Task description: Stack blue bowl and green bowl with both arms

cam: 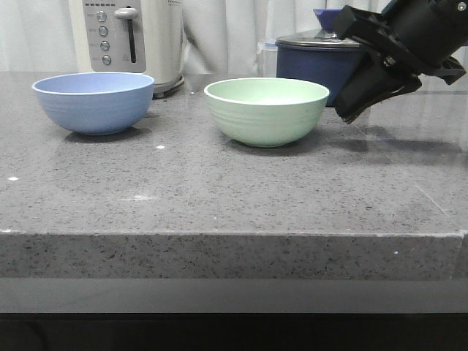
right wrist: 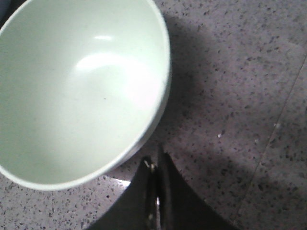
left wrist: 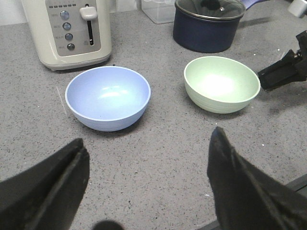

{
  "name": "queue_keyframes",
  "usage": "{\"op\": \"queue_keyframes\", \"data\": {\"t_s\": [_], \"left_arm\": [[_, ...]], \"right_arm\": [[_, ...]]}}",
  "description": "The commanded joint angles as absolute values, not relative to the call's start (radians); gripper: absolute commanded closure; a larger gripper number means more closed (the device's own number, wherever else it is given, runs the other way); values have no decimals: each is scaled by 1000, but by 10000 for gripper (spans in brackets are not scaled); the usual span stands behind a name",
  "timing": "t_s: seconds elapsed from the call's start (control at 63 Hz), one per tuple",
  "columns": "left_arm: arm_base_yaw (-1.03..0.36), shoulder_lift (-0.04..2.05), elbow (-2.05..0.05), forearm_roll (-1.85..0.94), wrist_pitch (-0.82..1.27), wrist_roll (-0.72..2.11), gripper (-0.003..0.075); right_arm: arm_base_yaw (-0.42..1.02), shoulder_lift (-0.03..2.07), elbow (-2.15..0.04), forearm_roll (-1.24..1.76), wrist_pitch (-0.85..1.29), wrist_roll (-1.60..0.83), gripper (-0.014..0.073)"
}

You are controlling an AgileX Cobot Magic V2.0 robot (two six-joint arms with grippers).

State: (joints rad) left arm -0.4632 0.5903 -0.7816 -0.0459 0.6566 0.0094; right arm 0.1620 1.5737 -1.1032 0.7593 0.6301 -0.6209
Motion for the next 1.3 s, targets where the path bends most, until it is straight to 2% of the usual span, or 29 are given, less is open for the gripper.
{"op": "queue_keyframes", "data": {"t_s": [0.0,0.492,0.667,0.921,1.128,1.287], "left_arm": [[-470,598,-806,-48,580,13,209],[-470,647,-819,-21,608,0,209],[-427,793,-915,80,689,-85,209],[-262,1072,-1097,78,802,-85,209],[-153,1293,-1239,-6,849,-59,209],[-95,1443,-1344,-236,863,93,209]], "right_arm": [[161,1539,-1133,798,591,-634,657],[161,1539,-1133,798,586,-634,657],[161,1539,-1133,798,586,-634,657],[161,1539,-1133,798,586,-634,657],[161,1539,-1133,798,586,-634,657],[161,1539,-1133,798,586,-634,657]]}}
